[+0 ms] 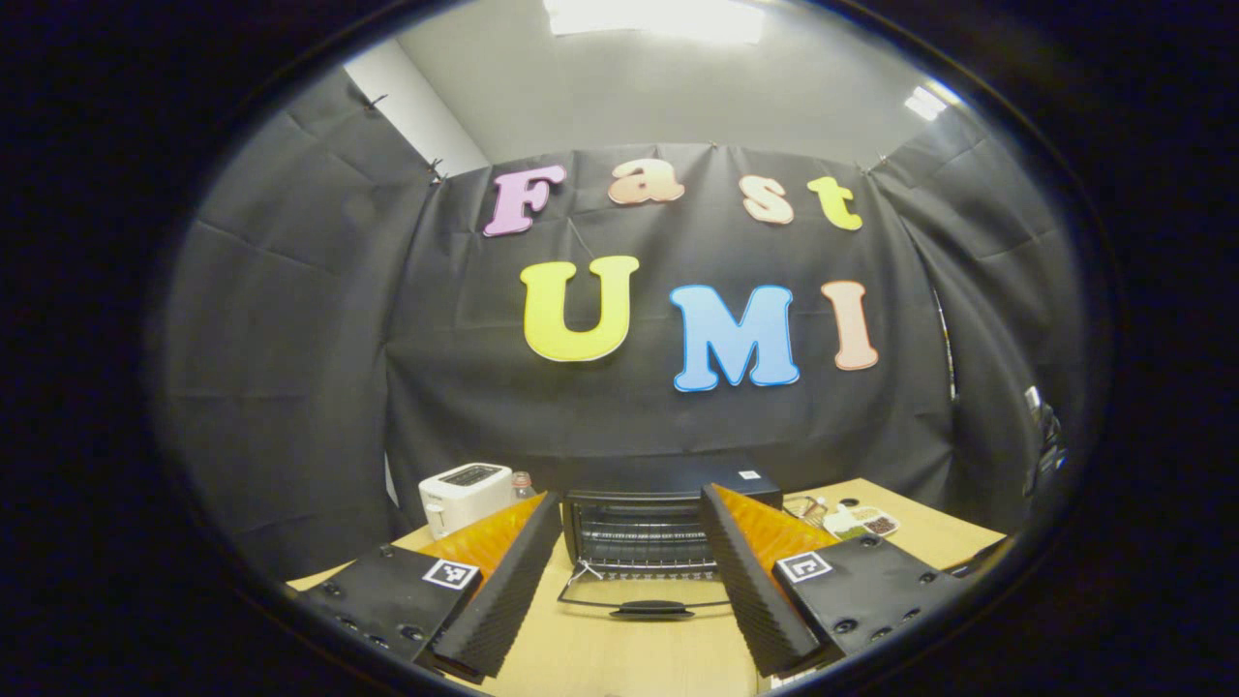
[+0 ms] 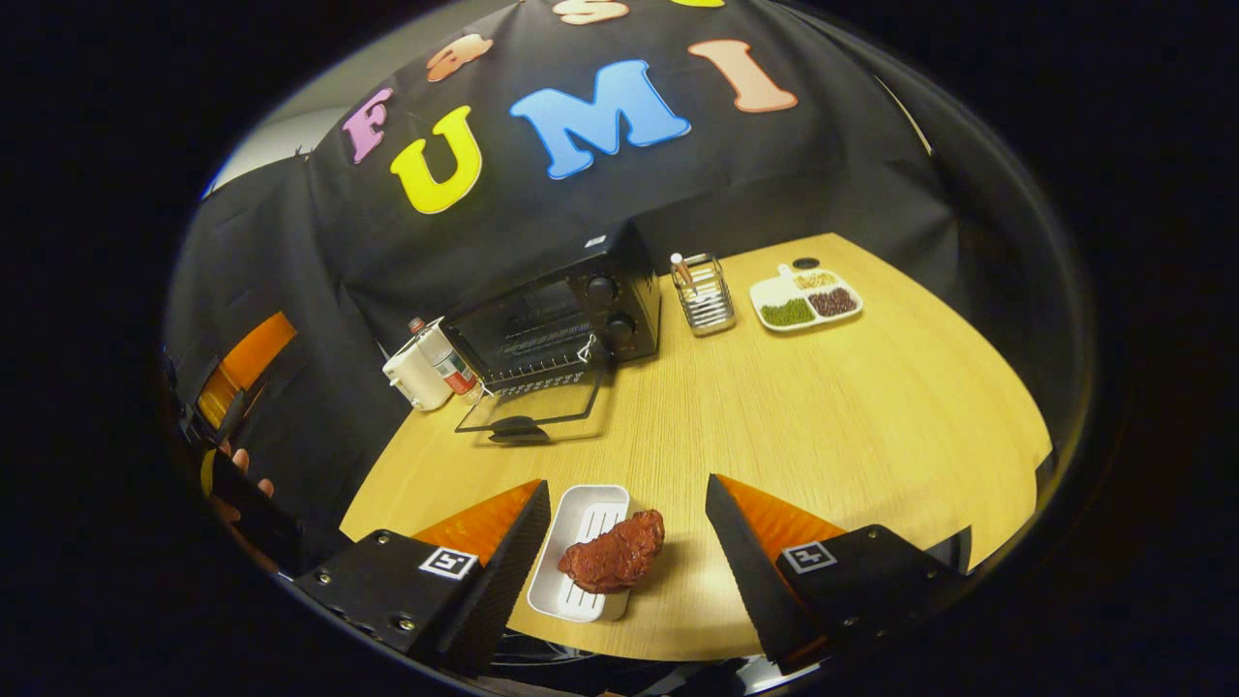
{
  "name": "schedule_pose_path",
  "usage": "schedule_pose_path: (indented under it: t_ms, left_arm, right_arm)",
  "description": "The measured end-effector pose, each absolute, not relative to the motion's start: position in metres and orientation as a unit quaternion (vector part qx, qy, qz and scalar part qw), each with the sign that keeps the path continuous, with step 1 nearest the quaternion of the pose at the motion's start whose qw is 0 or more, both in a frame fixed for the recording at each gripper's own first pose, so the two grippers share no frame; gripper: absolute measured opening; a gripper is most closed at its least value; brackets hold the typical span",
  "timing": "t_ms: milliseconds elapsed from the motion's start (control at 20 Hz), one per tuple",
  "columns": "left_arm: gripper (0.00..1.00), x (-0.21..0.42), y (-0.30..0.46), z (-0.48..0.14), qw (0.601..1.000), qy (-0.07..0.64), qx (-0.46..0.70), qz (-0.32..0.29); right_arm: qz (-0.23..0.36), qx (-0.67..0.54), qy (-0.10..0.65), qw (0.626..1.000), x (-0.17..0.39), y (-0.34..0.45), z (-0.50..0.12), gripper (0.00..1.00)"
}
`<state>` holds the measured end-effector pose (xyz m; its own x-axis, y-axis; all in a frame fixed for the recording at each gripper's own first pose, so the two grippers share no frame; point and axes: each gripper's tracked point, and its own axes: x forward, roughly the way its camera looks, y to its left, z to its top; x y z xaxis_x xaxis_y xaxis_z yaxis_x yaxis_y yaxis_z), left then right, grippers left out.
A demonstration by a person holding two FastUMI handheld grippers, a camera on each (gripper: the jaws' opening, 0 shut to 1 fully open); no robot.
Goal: Open the electric oven with the left hand, put the food in, and close the electric oven.
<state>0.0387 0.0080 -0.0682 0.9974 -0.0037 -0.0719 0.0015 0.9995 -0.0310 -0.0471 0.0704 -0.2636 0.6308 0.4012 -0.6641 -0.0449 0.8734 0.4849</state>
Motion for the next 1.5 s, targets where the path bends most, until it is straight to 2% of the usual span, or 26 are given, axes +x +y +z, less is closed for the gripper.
schedule_pose_path:
  t_ms: [500, 550, 600, 700, 800, 850, 900, 1050, 1500]
  left_arm:
    - [1.0, 0.037, 0.029, -0.074, 0.999, 0.046, -0.015, 0.011]
    - [1.0, 0.037, 0.031, -0.075, 0.999, 0.047, -0.016, 0.012]
    - [1.0, 0.037, 0.033, -0.078, 0.998, 0.05, -0.017, 0.015]
    - [1.0, 0.037, 0.036, -0.082, 0.998, 0.055, -0.021, 0.018]
    - [1.0, 0.036, 0.036, -0.084, 0.998, 0.059, -0.02, 0.02]
    - [1.0, 0.035, 0.036, -0.086, 0.998, 0.061, -0.018, 0.02]
    - [1.0, 0.034, 0.035, -0.085, 0.998, 0.061, -0.016, 0.02]
    - [1.0, 0.028, 0.034, -0.085, 0.998, 0.065, -0.007, 0.025]
    - [1.0, 0.024, 0.032, -0.098, 0.996, 0.079, -0.019, 0.035]
  right_arm:
    - [0.095, 0.365, 0.495, 0.783, -0.066, 0.087, -0.31, 0.97]
    - [0.092, 0.374, 0.5, 0.776, -0.063, 0.088, -0.315, 0.84]
    - [0.093, 0.384, 0.505, 0.767, -0.068, 0.091, -0.316, 0.78]
    - [0.095, 0.397, 0.511, 0.756, -0.07, 0.094, -0.317, 0.76]
    - [0.088, 0.405, 0.509, 0.755, -0.065, 0.096, -0.317, 0.48]
    - [0.103, 0.414, 0.512, 0.746, -0.069, 0.104, -0.314, 0.34]
    - [0.107, 0.409, 0.512, 0.748, -0.069, 0.101, -0.315, 0.34]
    - [0.112, 0.418, 0.501, 0.749, -0.061, 0.106, -0.311, 0.1]
    - [0.143, 0.395, 0.464, 0.78, -0.032, 0.099, -0.265, 0.1]
